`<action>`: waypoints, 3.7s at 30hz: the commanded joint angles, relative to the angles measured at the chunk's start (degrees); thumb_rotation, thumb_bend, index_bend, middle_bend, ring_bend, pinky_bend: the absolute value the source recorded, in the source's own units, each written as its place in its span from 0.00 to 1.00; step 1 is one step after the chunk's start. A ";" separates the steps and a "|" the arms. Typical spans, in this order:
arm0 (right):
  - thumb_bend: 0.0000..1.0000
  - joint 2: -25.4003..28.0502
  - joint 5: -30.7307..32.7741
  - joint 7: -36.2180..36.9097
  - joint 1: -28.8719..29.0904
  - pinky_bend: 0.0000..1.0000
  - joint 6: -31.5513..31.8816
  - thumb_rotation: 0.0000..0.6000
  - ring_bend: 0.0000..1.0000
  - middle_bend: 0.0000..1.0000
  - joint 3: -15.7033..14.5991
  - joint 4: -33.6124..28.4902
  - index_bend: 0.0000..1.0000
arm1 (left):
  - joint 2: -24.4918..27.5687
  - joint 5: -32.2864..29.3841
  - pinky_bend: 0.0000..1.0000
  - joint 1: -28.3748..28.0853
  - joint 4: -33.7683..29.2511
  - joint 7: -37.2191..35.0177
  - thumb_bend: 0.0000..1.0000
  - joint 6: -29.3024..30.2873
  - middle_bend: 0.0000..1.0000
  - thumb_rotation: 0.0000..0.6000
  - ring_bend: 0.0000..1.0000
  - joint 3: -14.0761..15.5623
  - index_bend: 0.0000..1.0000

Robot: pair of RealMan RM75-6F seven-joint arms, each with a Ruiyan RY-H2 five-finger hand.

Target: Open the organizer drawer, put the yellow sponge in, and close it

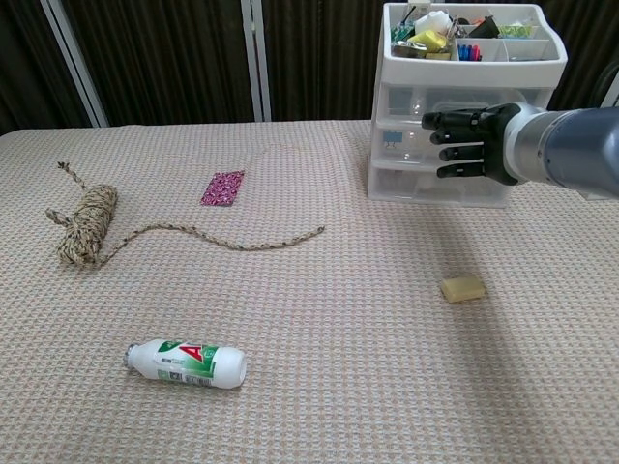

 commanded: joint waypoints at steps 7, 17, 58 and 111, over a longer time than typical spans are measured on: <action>0.39 0.09 -0.06 0.62 -0.51 0.67 0.55 1.00 0.78 0.78 0.11 1.12 0.17 | 0.04 -0.34 0.00 -0.14 -0.29 0.18 0.17 -0.41 0.00 1.00 0.00 -0.01 0.12; 0.40 -0.23 0.44 1.08 -0.70 0.67 0.01 1.00 0.78 0.78 0.31 1.47 0.18 | 0.04 -0.20 0.00 -0.17 -0.36 0.18 0.17 -0.37 0.00 1.00 0.00 0.05 0.12; 0.41 0.27 3.16 2.66 -2.47 0.67 -2.34 1.00 0.78 0.78 -0.23 -0.11 0.33 | 0.23 0.19 0.00 -0.33 -0.35 -0.18 0.17 -0.54 0.00 1.00 0.00 0.36 0.12; 0.38 1.72 -27.64 -31.17 -2.20 0.67 15.93 1.00 0.75 0.75 -13.04 5.12 0.27 | 0.59 -0.95 0.00 -0.42 -1.47 -0.35 0.17 -1.41 0.00 1.00 0.00 0.31 0.12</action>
